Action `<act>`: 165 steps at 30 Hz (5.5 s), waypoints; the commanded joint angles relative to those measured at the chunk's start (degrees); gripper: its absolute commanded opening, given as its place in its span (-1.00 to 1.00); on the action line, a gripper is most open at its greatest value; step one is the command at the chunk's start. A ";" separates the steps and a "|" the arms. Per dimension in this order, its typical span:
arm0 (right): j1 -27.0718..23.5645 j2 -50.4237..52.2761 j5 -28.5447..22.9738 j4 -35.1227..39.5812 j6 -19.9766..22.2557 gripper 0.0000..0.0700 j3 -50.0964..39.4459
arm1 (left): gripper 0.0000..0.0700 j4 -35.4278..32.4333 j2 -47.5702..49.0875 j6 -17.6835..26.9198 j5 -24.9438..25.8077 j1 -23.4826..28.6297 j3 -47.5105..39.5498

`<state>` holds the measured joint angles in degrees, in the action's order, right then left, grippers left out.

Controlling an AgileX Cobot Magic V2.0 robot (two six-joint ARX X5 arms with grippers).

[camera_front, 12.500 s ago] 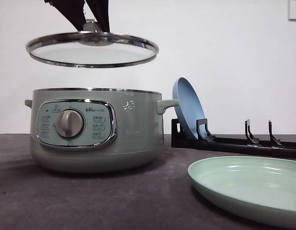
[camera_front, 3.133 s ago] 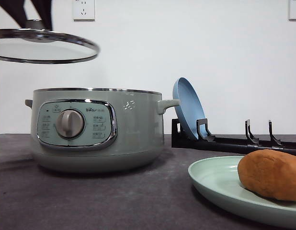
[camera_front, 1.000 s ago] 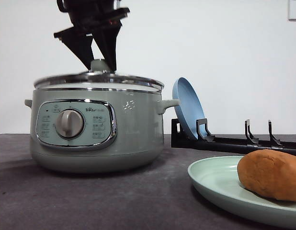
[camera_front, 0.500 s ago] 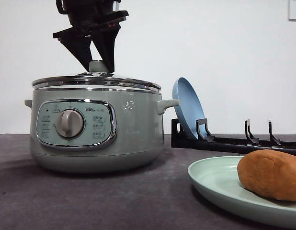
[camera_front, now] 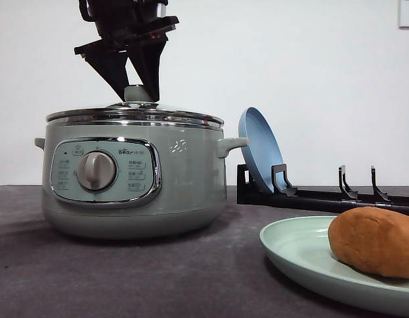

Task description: Transfer potato from steamer to green plate

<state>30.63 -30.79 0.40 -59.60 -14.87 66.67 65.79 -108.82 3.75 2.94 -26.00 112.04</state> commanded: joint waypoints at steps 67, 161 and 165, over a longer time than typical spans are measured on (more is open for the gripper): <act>0.24 -0.15 -0.39 0.33 -0.11 0.95 1.05 | 0.85 2.46 7.23 2.60 5.18 1.18 1.74; 0.26 -0.11 4.07 0.02 4.66 -0.91 -4.63 | -0.94 -49.87 107.32 -6.24 3.41 25.95 -103.50; 0.26 -0.11 4.07 0.03 4.66 -0.91 -4.63 | -0.94 -54.69 108.65 -6.60 2.78 26.13 -107.97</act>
<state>30.63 -30.76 4.49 -60.18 -10.68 61.58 12.75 -0.21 -2.23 5.96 -0.07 4.55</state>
